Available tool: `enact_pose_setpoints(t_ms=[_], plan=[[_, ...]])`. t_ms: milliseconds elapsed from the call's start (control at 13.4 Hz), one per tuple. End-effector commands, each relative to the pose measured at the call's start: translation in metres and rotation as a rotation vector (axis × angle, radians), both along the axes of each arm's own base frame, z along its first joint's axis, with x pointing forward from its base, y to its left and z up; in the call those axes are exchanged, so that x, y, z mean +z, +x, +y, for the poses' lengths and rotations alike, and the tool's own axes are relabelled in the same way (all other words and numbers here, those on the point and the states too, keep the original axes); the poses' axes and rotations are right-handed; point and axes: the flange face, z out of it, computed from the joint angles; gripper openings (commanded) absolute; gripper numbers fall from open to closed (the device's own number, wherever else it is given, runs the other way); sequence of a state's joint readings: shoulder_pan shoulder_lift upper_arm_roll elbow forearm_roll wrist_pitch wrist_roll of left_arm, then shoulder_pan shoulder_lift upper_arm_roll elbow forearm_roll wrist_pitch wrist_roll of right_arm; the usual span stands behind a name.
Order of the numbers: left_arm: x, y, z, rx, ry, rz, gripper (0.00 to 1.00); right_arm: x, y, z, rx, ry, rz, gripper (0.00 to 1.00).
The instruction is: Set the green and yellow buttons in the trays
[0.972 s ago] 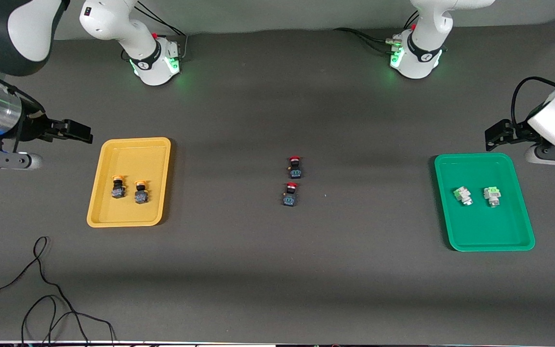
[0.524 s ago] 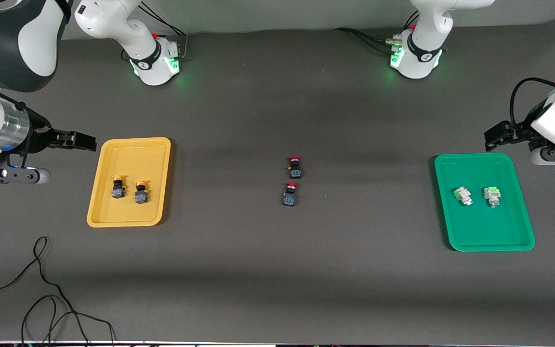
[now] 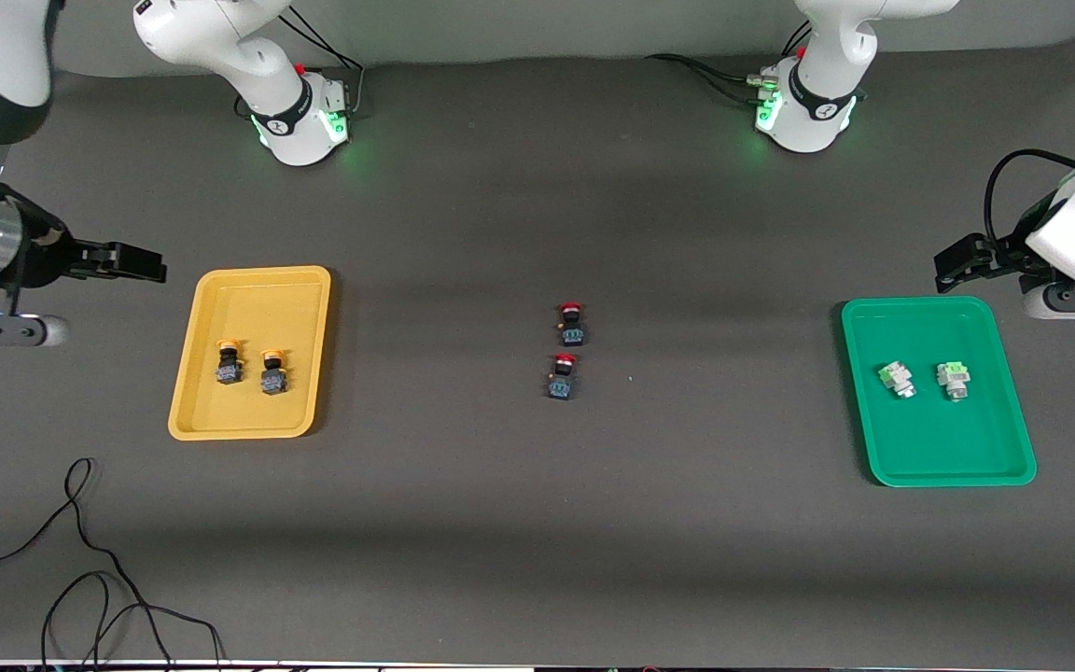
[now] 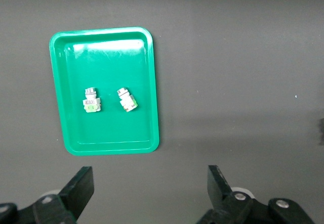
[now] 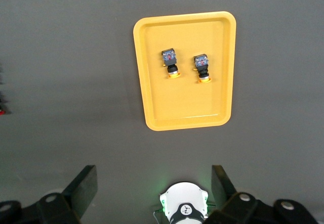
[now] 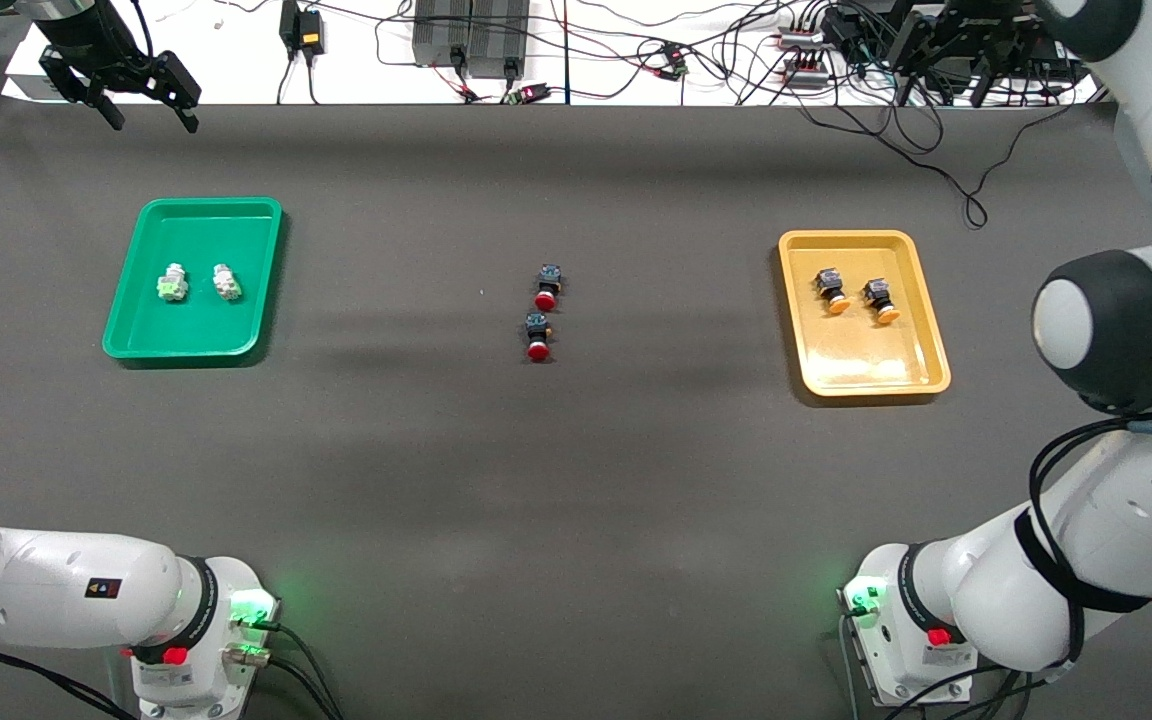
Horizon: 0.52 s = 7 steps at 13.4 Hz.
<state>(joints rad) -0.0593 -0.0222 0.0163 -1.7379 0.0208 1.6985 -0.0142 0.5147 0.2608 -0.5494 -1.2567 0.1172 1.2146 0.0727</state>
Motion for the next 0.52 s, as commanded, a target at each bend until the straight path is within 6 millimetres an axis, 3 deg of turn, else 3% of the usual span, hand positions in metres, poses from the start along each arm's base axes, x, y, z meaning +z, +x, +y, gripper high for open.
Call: enact_pose_setpoints(t_ms=[0,449], plan=[[0.006,-0.001,-0.005,0.008,-0.005,0.004,1.00,0.010,-0.012,-0.010,0.000,0.007,0.001,1.00],[0.004,-0.001,-0.005,0.014,-0.021,0.013,1.00,0.013,-0.033,-0.030,-0.003,0.025,-0.040,1.00]])
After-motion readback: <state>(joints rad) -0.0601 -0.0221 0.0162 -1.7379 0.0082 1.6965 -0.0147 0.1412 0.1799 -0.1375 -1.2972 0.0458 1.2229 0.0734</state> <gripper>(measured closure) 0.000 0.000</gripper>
